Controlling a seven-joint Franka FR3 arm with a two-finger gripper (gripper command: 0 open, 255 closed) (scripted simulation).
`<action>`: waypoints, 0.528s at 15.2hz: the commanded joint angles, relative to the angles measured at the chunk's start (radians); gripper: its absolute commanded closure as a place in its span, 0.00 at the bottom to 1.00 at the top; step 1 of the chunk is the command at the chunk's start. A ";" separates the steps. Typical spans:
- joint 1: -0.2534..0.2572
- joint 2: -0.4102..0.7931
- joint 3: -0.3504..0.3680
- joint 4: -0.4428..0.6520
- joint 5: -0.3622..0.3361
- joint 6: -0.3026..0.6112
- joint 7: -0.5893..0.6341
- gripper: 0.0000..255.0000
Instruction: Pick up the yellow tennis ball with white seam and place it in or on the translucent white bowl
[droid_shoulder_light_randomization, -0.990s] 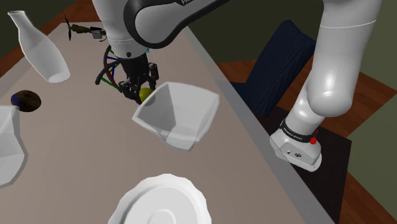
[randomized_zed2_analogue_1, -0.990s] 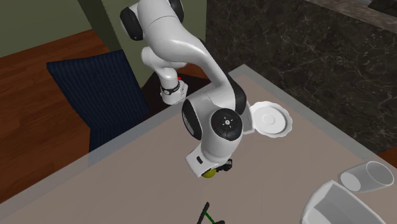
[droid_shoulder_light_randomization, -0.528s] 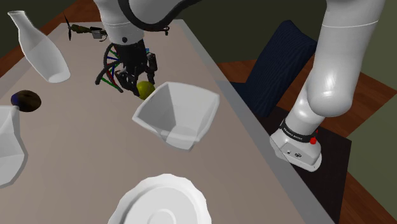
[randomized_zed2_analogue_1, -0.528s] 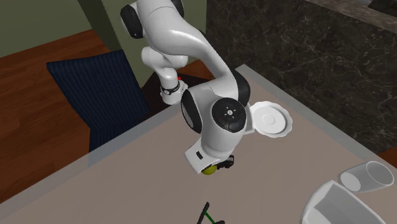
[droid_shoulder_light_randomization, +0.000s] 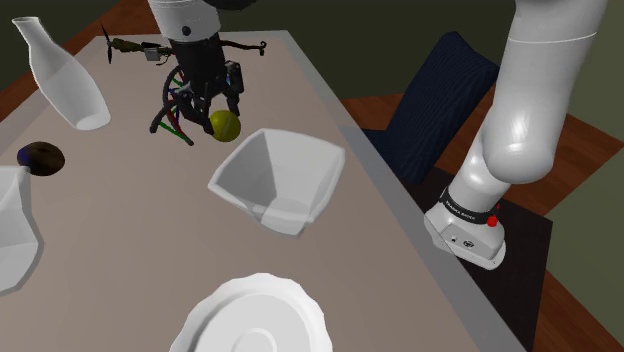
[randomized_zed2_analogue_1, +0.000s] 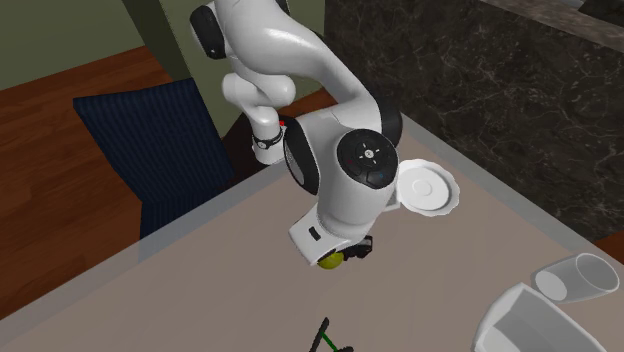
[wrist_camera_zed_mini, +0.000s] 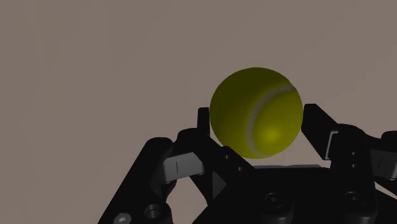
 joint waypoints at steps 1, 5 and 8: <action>0.001 -0.003 0.001 0.021 0.002 -0.024 -0.003 1.00; 0.006 -0.002 0.003 0.077 0.003 -0.078 -0.006 1.00; 0.010 0.002 0.004 0.123 0.002 -0.120 -0.008 1.00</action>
